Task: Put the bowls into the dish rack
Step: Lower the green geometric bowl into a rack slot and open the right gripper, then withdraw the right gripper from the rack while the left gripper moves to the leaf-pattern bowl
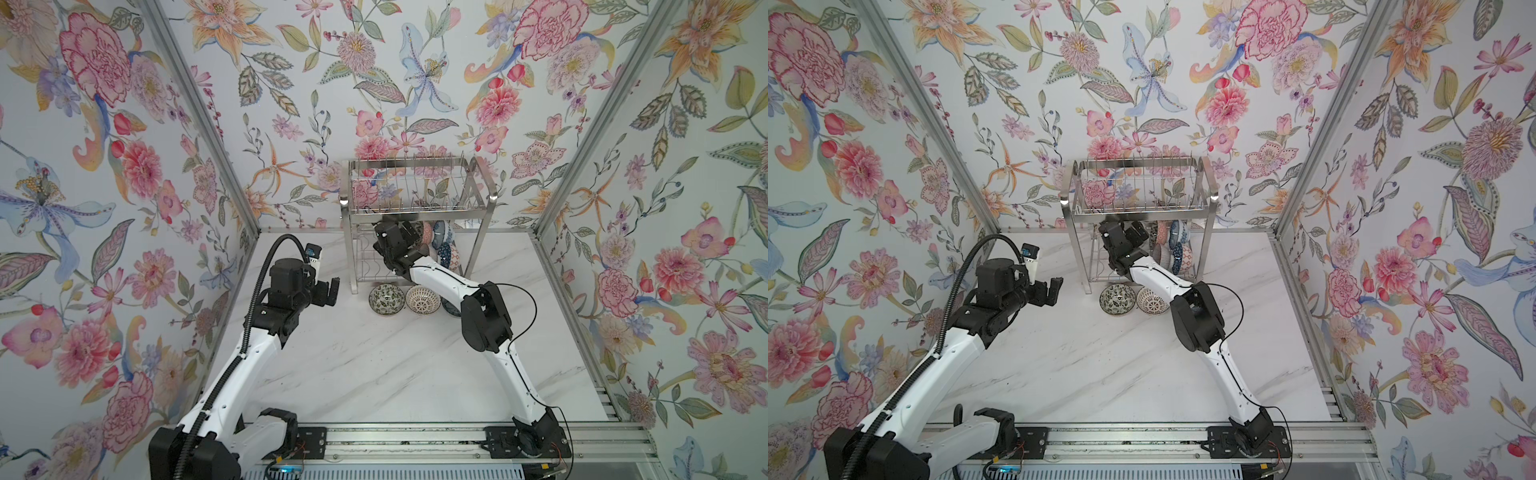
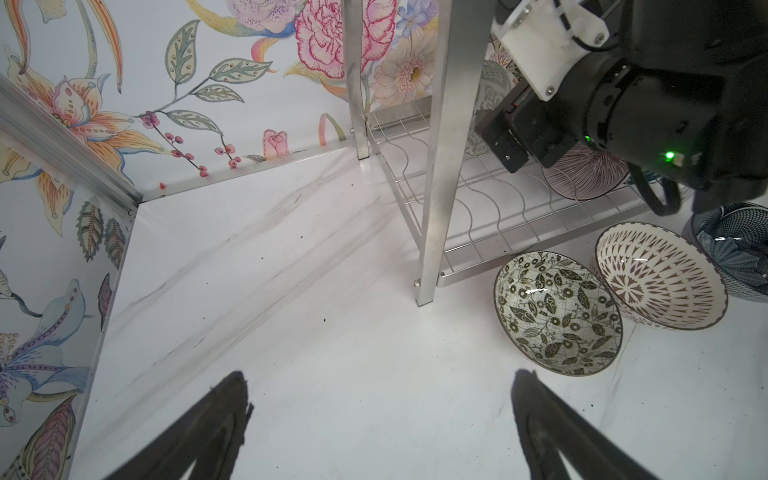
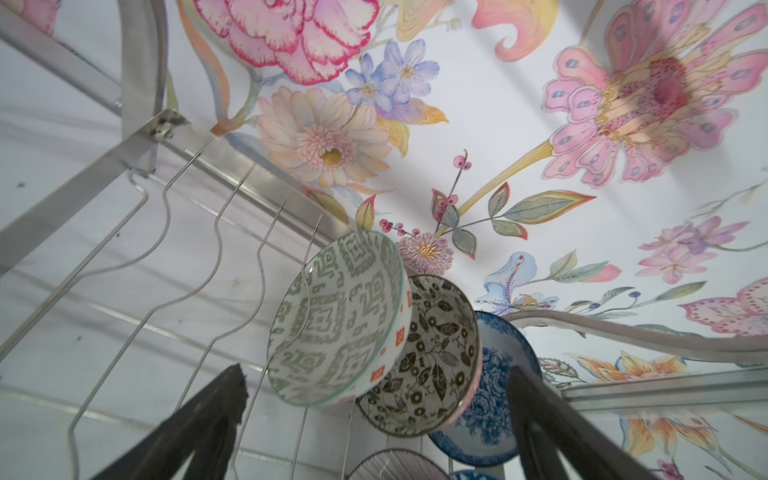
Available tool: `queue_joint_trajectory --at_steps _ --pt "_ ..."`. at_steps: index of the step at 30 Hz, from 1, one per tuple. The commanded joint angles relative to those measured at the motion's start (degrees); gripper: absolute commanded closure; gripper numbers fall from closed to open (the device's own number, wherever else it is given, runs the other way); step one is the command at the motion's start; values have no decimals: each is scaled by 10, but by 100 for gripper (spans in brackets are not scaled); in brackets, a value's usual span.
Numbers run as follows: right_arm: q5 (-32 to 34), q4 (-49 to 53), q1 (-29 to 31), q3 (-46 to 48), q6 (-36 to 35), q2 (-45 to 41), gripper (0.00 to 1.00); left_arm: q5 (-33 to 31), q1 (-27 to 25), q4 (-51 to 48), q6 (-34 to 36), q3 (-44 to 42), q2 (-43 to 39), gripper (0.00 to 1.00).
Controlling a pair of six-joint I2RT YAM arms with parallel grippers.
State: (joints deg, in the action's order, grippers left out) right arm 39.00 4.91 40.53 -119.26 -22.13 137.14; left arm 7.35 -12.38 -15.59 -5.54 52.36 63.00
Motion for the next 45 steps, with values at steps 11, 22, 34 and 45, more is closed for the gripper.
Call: queue_joint_trajectory --at_steps 11,22,34,45 --pt "-83 -132 14 317 19 -236 1 -36 -27 -42 -35 5 -22 1" --pt "-111 17 86 517 42 -476 1 -75 -124 23 -81 -26 34 1" --pt "-139 261 49 574 147 -797 1 -40 -168 125 -129 -74 126 1" --pt "-180 305 -71 605 166 -863 1 -29 -183 211 -155 -88 202 1"
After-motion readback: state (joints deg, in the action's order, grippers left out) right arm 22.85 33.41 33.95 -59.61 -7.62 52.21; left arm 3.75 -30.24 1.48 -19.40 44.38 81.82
